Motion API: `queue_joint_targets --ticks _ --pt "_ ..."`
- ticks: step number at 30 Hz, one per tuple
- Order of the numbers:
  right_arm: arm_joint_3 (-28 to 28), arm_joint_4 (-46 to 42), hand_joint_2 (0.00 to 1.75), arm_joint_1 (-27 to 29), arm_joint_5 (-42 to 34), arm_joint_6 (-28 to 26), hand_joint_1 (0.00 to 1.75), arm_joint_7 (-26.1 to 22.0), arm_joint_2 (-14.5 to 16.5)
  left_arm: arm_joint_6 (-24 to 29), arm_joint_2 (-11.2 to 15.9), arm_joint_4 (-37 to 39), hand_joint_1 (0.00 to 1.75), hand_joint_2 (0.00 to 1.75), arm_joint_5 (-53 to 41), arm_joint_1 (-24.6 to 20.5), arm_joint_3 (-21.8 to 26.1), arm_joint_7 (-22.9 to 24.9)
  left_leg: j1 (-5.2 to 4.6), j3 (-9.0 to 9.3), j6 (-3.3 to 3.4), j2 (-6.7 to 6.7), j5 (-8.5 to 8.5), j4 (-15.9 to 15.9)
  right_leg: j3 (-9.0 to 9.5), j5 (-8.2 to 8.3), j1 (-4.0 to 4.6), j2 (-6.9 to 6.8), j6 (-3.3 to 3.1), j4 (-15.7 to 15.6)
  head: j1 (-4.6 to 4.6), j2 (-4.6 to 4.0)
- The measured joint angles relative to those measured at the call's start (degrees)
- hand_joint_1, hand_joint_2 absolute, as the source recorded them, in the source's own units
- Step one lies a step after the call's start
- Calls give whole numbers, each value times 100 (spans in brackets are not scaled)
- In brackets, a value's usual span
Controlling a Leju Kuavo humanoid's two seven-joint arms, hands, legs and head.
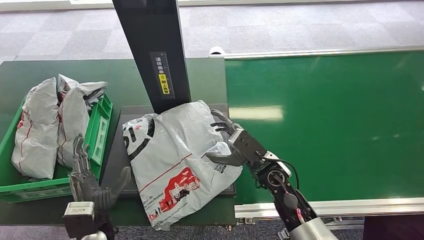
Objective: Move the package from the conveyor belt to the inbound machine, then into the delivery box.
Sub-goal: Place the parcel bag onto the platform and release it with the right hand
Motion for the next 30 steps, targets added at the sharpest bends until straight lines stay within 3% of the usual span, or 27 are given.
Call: queue_joint_targets --ticks 5,14,20,24,30 --pt "-404 -576 175 216 34 -8 0 22 -94 -493 213 -352 0 175 -435 -771 180 173 0 2 -3 2 5 0 3 3 0 0 -3 0 1 0" --pt "-841 -1265 175 537 199 -19 0 167 -98 -788 275 -297 0 175 -939 -2081 136 692 -1 1 -3 3 4 2 0 4 -1 1 -4 0 0 0" --pt "-1042 -1511 175 690 335 31 0 172 -69 -1936 306 -30 0 175 -1984 -2749 -269 1412 -2 2 -3 4 5 2 -1 4 -2 0 -3 0 0 0" --pt "-1172 -1710 175 696 237 42 0 69 -61 -2586 273 820 0 175 -2780 -3331 -973 1566 -7 4 0 3 7 4 0 6 -7 0 -2 -1 1 0" --pt "-1417 -2163 175 771 -25 48 0 -94 -140 -3044 137 3307 0 175 -3009 -4466 -2024 1246 -9 6 1 11 7 5 0 10 -9 7 -3 0 -1 0"
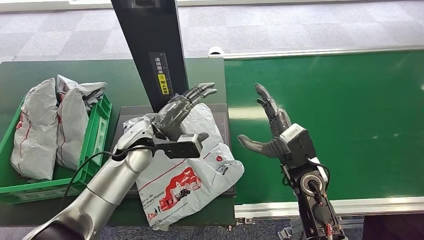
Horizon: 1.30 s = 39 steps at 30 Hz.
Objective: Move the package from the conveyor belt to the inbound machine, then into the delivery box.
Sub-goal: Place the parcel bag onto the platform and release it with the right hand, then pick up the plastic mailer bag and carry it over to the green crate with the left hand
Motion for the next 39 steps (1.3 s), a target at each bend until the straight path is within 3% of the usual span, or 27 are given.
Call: queue_joint_targets --ticks 7,15,16,20,21,24,31,39 --pt "-156 -147 175 27 -178 0 0 -214 -234 -348 78 2251 0 175 -139 -522 -519 33 5 -2 0 11 -1 -2 -4 0 4 18 -1 2 0 0" --pt "-301 -229 175 -101 -400 -138 0 -219 -338 -1044 324 3054 0 175 -423 -826 -853 169 5 10 -1 10 -1 -3 15 0 3 16 -1 3 1 0" --pt "-322 -249 175 -111 -424 -153 0 -215 -351 -1093 357 3095 7 175 -434 -864 -882 176 5 15 -1 10 -1 -3 20 0 3 16 -1 3 2 0" --pt "-406 -329 175 -119 -495 -196 0 -212 -379 -1242 514 3179 166 175 -452 -957 -984 176 5 26 -2 10 -2 -5 34 0 3 16 -2 3 1 0" --pt "-425 -348 175 -119 -504 -202 0 -212 -379 -1240 559 3184 175 175 -447 -961 -1000 153 6 28 -2 10 -2 -5 35 0 4 16 -2 4 1 0" --pt "-448 -387 175 -125 -513 -207 0 -208 -373 -1053 691 3170 175 175 -368 -946 -1010 1 7 31 -7 10 2 -6 36 2 6 17 -8 6 0 0" --pt "-448 -407 175 -148 -513 -216 0 -191 -332 -40 944 2522 175 175 141 -536 -823 -684 9 28 -13 8 9 -6 26 4 9 15 -10 11 0 0" --pt "-509 -454 175 -168 -613 -457 0 -246 -281 1097 1024 114 175 175 487 185 -451 -1018 6 -2 -11 0 6 -3 4 3 3 6 -9 6 1 0"
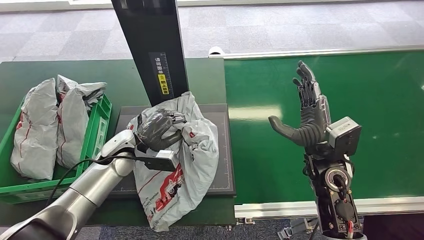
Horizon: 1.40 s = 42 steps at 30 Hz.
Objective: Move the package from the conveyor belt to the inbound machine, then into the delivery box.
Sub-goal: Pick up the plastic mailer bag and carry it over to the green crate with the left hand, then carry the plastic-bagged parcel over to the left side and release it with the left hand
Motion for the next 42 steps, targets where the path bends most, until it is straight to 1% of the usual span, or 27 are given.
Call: queue_joint_targets --ticks 3,7,12,19,20,22,24,26,28,30,31,33,34,36,39,40,42 --pt "-61 -38 175 20 -8 -33 0 -17 3 257 11 -853 175 175 -26 151 89 36 -1 -4 1 0 -1 0 -4 0 -2 0 1 -1 0 0" --pt "-95 -71 175 27 -9 -37 0 -29 4 272 56 -1478 175 175 -64 283 160 57 -1 -2 1 1 -1 0 -5 0 0 1 0 -1 -1 0" --pt "-110 -78 175 27 -9 -38 0 -33 4 274 98 -1821 175 175 -72 382 212 63 1 -1 -1 1 1 -1 -5 0 2 0 0 0 -1 0" --pt "-112 -78 175 27 -9 -39 0 -38 5 322 125 -1969 175 175 -52 414 220 36 0 -2 -1 1 1 0 -5 0 2 0 0 0 1 0" --pt "-113 -80 175 29 -9 -44 0 -40 6 427 127 -2000 175 175 4 426 227 -13 0 -3 -1 1 1 0 -6 0 1 0 0 0 1 0" --pt "-127 -105 175 50 -8 -71 0 -50 6 854 130 -2225 175 175 250 480 270 -137 0 -4 -1 2 0 0 -8 0 1 1 0 0 1 0" --pt "-170 -153 175 101 -6 -109 0 -57 6 1297 125 -2685 175 175 468 546 376 -198 0 -5 -1 2 0 0 -10 0 2 1 0 0 0 0" --pt "-229 -211 175 170 7 -152 0 -59 6 1601 102 -3235 175 175 477 617 574 -191 0 -8 -1 1 -2 0 -11 -1 2 0 0 0 -1 0" --pt "-283 -269 175 245 30 -199 0 -59 6 1931 71 -3716 175 175 411 681 867 -141 1 -9 0 2 -3 -1 -11 -2 2 1 0 0 -1 0" --pt "-338 -338 175 336 57 -237 0 -62 7 2229 51 -4001 175 175 375 737 1231 -71 1 -8 -1 2 -4 -2 -11 -3 2 1 0 -1 1 0" --pt "-368 -392 175 405 80 -253 0 -67 8 2323 49 -4054 175 175 381 775 1475 -50 1 -7 -1 2 -4 -3 -10 -3 2 1 0 -1 1 0" --pt "-421 -538 175 599 137 -309 0 -78 11 2381 90 -3914 175 175 421 808 2138 87 2 -5 -2 4 -3 -4 -10 -3 5 1 -1 0 2 0" --pt "-450 -615 175 700 164 -346 0 -80 13 2350 146 -3656 175 175 495 749 2526 184 4 -4 -5 4 -1 -4 -10 -3 7 1 -2 1 1 0" --pt "-512 -753 175 864 204 -421 0 -80 16 2183 359 -2746 175 175 831 463 3330 220 9 -3 -16 12 7 -5 -15 4 13 8 -14 4 1 0" --pt "-597 -901 175 1007 220 -465 0 -80 15 1902 748 -1199 175 175 1410 -20 4442 -50 21 -5 -28 58 15 -6 -35 22 27 49 -40 8 -1 0" --pt "-621 -926 175 1026 220 -468 0 -81 13 1883 839 -797 175 175 1437 -123 4700 -60 23 -6 -29 69 15 -6 -39 25 29 59 -43 9 -2 0" --pt "-651 -954 175 1038 220 -469 0 -83 11 1936 984 -114 175 175 1280 -247 5051 61 23 -7 -30 72 15 -6 -40 25 29 62 -43 10 1 0"
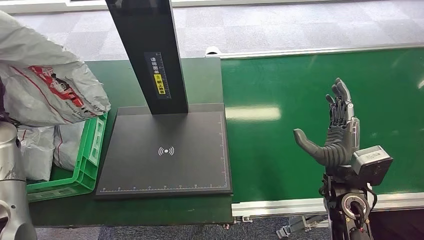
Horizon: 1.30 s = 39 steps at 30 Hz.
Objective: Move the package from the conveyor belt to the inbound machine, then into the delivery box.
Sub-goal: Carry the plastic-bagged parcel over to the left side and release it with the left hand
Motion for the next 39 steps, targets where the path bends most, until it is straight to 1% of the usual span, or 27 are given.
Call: queue_joint_targets --ticks 2,4,6,8,10,12,16,18,19,22,23,26,28,30,35,37,39 --pt "-3 -10 175 0 -1 0 0 -3 4 99 119 521 175 175 -260 -56 192 230 0 -3 0 -1 0 0 -1 0 0 -1 0 0 1 0" --pt "-4 -12 175 0 -2 0 0 -5 8 233 241 967 175 175 -694 -91 269 565 0 -7 0 -2 -1 1 -2 -1 0 -2 1 -2 2 -1" --pt "-5 -13 175 -2 -2 0 0 -6 10 353 376 1385 175 175 -1395 -136 230 1067 0 -10 0 -5 -1 1 -3 -2 -1 -4 2 -3 2 -1" --pt "-5 -13 175 -8 -6 0 0 -5 15 318 513 1776 175 175 -2228 -223 59 1685 -1 -12 0 -8 -1 1 -5 -2 -1 -6 3 -5 2 0" --pt "-5 -13 175 -18 -12 2 0 -2 25 63 638 2152 175 175 -2969 -359 -195 2301 -1 -14 0 -10 -1 1 -5 -2 -1 -10 3 -5 2 0" --pt "-5 -12 175 -37 -14 10 0 15 35 -326 740 2502 175 175 -3488 -529 -465 2780 0 -14 0 -11 -1 1 -4 -1 -1 -12 2 -5 0 0" --pt "-5 -9 175 -81 -8 47 0 55 50 -1343 856 3007 175 175 -4090 -837 -907 3458 0 -13 0 -14 -1 1 -5 0 0 -11 1 -5 0 -1" --pt "-10 -9 175 -86 16 61 0 73 67 -1635 880 3152 175 175 -4362 -927 -1109 3739 1 -13 0 -18 -1 1 -5 0 0 -12 1 -4 0 0" --pt "-14 -9 175 -84 34 67 0 78 78 -1688 885 3196 169 175 -4461 -960 -1197 3821 1 -13 0 -20 -1 1 -5 0 0 -12 1 -4 0 0" --pt "-26 -18 175 -63 86 75 0 84 108 -1699 885 3260 40 175 -4505 -1011 -1336 3790 1 -14 -1 -23 -1 1 -5 -1 1 -13 1 -4 1 0" --pt "-30 -27 175 -48 98 76 0 85 115 -1670 884 3265 1 175 -4439 -1013 -1345 3701 1 -15 -1 -24 -1 1 -5 -1 0 -13 2 -4 1 0" --pt "-45 -60 175 5 114 85 0 91 132 -1533 868 3252 0 175 -3996 -988 -1262 3251 1 -15 0 -25 -1 1 -5 -1 0 -14 2 -5 1 0" --pt "-65 -72 175 26 116 91 0 92 144 -1445 835 3211 0 175 -3598 -956 -1102 2937 1 -15 0 -25 -1 1 -5 -1 0 -14 2 -5 2 0" --pt "-93 -81 175 39 117 93 0 92 156 -1331 791 3149 0 175 -3287 -920 -911 2726 1 -15 0 -25 -1 1 -5 -1 0 -14 2 -5 2 0" --pt "-127 -115 175 59 118 104 0 96 182 -817 607 2725 0 175 -2052 -746 -232 2035 1 -15 0 -23 -1 2 -7 -1 0 -13 2 -4 1 0" --pt "-127 -120 175 60 118 105 0 99 187 -715 522 2484 0 175 -1688 -665 50 1881 1 -15 -1 -23 -1 2 -9 -1 0 -13 2 -5 1 0" --pt "-128 -120 175 60 119 105 0 99 195 -609 444 2246 0 175 -1465 -583 264 1837 1 -17 -1 -24 -1 1 -9 -1 0 -13 2 -5 1 0"
